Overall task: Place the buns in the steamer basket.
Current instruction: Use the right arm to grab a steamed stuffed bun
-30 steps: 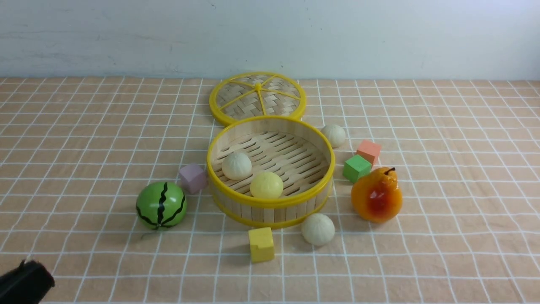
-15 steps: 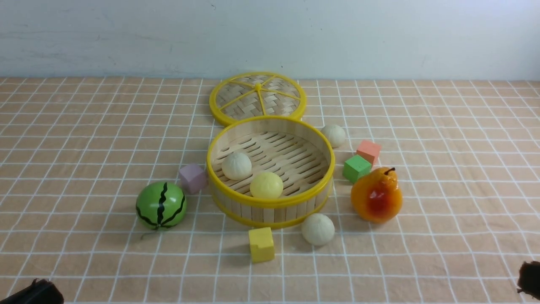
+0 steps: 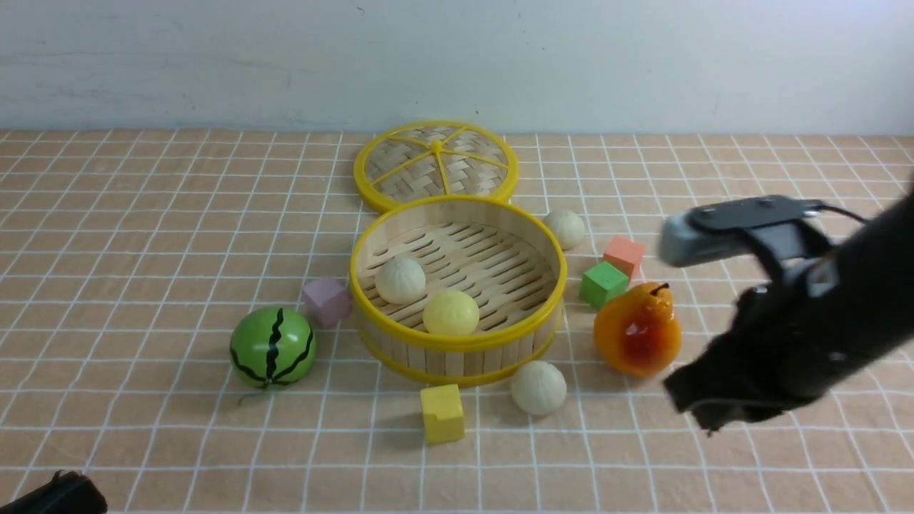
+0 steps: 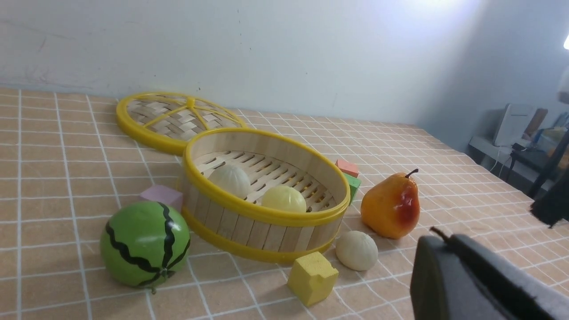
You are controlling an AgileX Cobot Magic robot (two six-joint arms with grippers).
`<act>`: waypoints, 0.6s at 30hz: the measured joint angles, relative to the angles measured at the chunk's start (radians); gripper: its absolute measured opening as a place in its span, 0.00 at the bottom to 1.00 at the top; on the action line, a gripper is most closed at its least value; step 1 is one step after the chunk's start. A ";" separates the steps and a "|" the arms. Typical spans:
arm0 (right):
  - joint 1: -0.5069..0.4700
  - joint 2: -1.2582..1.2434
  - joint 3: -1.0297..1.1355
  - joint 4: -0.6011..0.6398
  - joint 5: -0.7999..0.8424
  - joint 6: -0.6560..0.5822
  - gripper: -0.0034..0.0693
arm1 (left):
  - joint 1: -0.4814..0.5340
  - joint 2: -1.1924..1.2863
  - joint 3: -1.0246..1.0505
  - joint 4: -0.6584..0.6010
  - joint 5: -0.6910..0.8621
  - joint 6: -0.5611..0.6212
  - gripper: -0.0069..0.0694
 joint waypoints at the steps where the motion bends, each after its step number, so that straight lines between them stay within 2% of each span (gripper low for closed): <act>1: 0.070 0.090 -0.057 -0.072 0.010 0.028 0.07 | 0.000 0.000 0.000 0.000 -0.001 0.000 0.07; 5: 0.128 0.240 -0.173 -0.137 0.021 0.064 0.13 | 0.000 0.000 0.000 0.000 -0.001 0.000 0.07; 8: 0.137 0.399 -0.300 -0.141 0.021 0.069 0.26 | 0.000 0.000 0.000 0.000 -0.001 0.000 0.07; 10: 0.137 0.441 -0.338 -0.140 0.021 0.071 0.31 | 0.000 0.000 0.000 0.000 -0.001 0.000 0.07; 11: 0.137 0.485 -0.382 -0.140 0.018 0.071 0.39 | 0.000 0.000 0.000 0.000 -0.001 0.000 0.07; 14: 0.137 0.540 -0.435 -0.140 0.009 0.072 0.50 | 0.000 0.000 0.000 0.000 -0.001 0.000 0.07; 18: 0.131 0.566 -0.449 -0.143 -0.014 0.072 0.55 | 0.000 0.000 0.000 0.000 -0.002 0.000 0.08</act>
